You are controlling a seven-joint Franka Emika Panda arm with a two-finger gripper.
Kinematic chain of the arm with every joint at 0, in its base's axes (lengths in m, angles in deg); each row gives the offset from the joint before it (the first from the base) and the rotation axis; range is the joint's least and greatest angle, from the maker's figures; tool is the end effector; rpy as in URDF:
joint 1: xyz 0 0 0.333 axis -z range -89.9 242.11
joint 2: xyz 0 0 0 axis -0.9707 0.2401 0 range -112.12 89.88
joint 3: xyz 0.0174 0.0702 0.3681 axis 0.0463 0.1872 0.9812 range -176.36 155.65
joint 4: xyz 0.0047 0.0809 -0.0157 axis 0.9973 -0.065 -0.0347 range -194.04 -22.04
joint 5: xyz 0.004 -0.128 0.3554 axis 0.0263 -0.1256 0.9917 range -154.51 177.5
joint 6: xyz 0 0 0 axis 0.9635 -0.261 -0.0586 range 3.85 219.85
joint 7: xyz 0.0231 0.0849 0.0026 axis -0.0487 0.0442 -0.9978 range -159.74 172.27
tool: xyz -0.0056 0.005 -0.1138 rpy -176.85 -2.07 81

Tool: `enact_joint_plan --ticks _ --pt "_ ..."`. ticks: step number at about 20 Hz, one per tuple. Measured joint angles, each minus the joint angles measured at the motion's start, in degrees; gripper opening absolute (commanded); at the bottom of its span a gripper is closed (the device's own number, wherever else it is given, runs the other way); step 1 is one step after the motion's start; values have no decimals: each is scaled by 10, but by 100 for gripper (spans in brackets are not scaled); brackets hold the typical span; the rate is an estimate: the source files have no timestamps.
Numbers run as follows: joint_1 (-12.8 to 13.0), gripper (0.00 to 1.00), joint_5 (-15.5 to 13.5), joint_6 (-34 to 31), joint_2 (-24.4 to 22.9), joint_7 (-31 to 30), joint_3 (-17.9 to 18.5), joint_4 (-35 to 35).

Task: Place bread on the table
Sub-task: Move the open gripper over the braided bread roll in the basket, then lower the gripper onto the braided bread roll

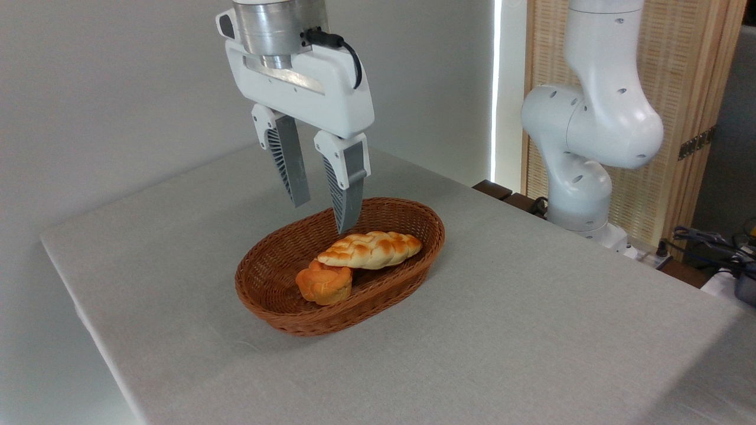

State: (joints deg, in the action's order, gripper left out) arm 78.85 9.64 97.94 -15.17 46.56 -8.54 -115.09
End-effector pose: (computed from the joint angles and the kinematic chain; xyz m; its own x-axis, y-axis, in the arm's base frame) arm 0.5164 -0.0111 0.6622 0.7532 -0.6573 0.0236 -0.6578 -0.7528 0.0254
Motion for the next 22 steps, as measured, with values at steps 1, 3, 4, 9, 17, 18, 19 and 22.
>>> enact_joint_plan --ticks 1,3,4,9,17,18,19,22 --pt "1 100 0 0 -6 0 0 -10" --pt "2 100 0 1 -23 0 0 -36" --pt "4 100 0 5 -33 1 0 -50" --pt "30 100 0 64 -96 4 -1 -157" --pt "60 100 0 102 -174 92 -1 -324" --pt "63 100 0 114 -177 96 -1 -334" --pt "68 100 0 129 -177 99 -1 -344" --pt "86 100 0 151 -177 99 -1 -364"
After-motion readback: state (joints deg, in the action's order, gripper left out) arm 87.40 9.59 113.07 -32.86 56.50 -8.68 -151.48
